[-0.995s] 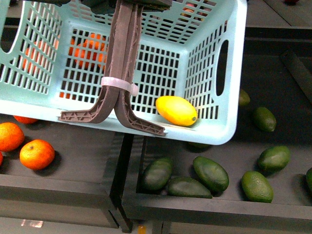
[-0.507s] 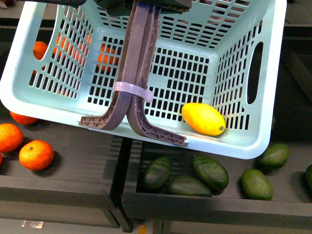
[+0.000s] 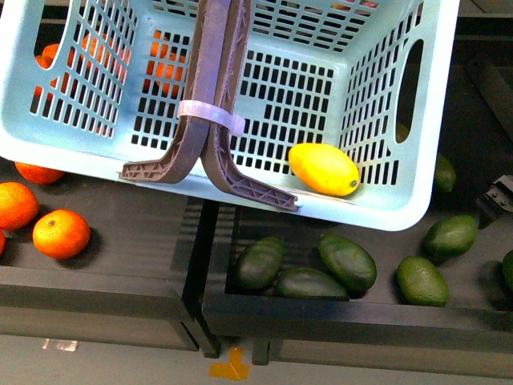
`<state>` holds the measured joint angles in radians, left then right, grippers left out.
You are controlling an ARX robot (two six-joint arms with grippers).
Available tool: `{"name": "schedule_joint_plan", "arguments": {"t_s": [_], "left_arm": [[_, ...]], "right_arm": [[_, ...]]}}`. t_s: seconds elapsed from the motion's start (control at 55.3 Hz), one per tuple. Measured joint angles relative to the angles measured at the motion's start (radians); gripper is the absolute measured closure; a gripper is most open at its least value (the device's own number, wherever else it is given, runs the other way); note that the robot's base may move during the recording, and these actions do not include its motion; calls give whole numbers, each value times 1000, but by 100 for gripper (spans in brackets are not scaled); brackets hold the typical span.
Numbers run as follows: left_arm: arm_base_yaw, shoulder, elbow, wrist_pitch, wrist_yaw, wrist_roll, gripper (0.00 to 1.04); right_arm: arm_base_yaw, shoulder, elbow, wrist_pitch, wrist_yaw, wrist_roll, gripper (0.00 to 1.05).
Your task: Pick mango and avocado into basket
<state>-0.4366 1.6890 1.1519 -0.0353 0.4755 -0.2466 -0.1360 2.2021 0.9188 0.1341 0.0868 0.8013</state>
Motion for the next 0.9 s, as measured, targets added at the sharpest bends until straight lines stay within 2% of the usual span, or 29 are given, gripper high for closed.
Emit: {"name": "schedule_joint_plan", "arguments": {"t_s": [0.199, 0.651, 0.905], "left_arm": [[-1, 0, 0, 0, -5, 0, 100], [-1, 0, 0, 0, -2, 0, 100], [-1, 0, 0, 0, -5, 0, 100]], "right_arm": [[43, 136, 135, -5, 12, 24, 9], [76, 299, 335, -73, 26, 49, 9], [76, 297, 347, -84, 30, 48, 42]]}}
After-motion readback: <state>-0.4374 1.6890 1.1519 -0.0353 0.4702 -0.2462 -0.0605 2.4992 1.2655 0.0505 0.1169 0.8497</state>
